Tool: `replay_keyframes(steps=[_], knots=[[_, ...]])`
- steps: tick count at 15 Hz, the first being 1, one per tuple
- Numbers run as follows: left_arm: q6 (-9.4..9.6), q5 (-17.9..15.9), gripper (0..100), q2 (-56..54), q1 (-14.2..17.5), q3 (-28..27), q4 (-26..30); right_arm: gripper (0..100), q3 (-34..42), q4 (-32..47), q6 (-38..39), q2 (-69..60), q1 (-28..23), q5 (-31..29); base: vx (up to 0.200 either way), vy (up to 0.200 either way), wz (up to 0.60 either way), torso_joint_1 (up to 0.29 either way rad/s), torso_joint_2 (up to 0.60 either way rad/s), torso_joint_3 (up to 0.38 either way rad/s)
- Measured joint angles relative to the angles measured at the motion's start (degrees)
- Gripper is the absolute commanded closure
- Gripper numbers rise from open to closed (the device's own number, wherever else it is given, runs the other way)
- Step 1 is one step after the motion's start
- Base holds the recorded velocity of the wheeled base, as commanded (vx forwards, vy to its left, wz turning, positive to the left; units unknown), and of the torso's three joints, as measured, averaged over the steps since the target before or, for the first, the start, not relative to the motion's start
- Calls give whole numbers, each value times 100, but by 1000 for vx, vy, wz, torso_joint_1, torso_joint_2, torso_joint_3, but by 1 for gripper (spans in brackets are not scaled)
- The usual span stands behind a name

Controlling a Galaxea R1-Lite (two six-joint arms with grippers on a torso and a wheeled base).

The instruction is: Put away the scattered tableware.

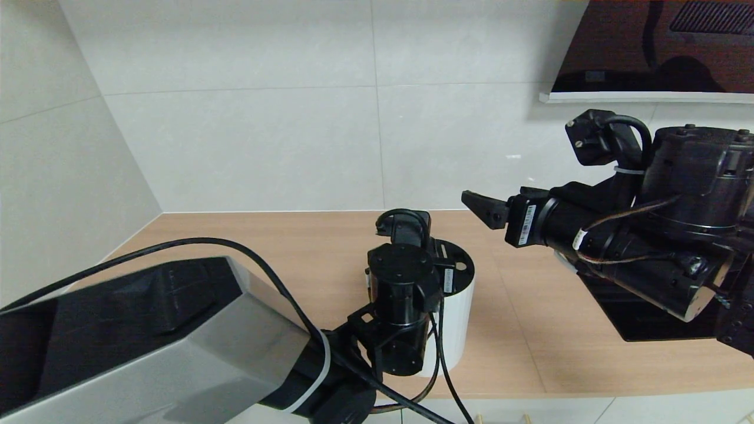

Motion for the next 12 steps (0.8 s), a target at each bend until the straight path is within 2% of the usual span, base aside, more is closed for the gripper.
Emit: replay_keyframes(steps=[5,6,12], knots=[[0,2,100,39,-2,30,-24,0,15,-7,-39,0,-2,-2,0,0,0,0,0,0],[-6,0,0,39,-2,30,-17,0,22,-7,-52,0,0,0,0,0,0,0,0,0],[-63,0,0,37,-2,33,-11,0,59,-29,-79,0,0,-2,0,0,0,0,0,0]])
